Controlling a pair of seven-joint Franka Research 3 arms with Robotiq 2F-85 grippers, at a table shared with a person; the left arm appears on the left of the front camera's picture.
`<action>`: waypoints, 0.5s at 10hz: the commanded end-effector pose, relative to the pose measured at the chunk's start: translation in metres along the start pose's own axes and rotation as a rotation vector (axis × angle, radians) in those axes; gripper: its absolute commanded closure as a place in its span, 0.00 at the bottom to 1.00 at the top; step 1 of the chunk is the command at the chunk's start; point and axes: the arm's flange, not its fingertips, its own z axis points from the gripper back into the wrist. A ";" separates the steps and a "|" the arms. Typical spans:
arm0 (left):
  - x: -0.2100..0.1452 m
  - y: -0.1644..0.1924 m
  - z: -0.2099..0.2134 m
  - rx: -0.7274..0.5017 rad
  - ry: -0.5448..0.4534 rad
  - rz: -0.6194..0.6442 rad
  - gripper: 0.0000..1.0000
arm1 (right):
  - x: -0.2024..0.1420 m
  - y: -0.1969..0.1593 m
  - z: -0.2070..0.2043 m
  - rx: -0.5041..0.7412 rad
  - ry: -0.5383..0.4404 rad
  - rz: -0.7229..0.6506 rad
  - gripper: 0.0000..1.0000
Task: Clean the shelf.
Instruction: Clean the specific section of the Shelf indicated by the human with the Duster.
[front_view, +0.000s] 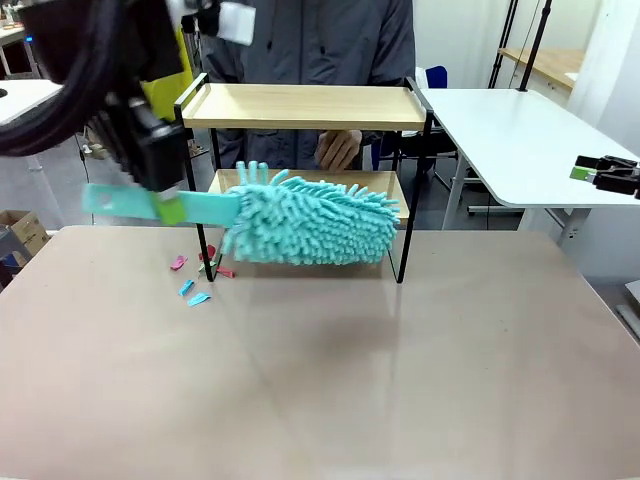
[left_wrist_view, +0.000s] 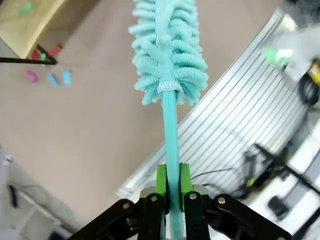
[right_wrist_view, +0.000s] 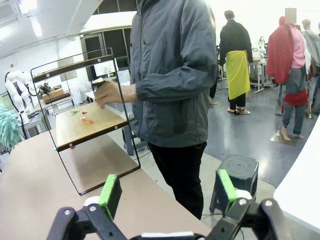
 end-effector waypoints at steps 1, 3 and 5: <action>0.017 -0.030 0.001 -0.060 -0.074 0.216 0.87 | 0.003 0.000 -0.001 -0.002 -0.006 0.006 0.00; 0.038 -0.063 -0.001 0.031 -0.108 0.439 0.87 | 0.003 0.000 -0.001 -0.002 -0.006 0.006 0.00; 0.063 -0.085 -0.012 0.054 -0.179 0.478 0.87 | 0.003 0.000 -0.001 -0.002 -0.006 0.006 0.00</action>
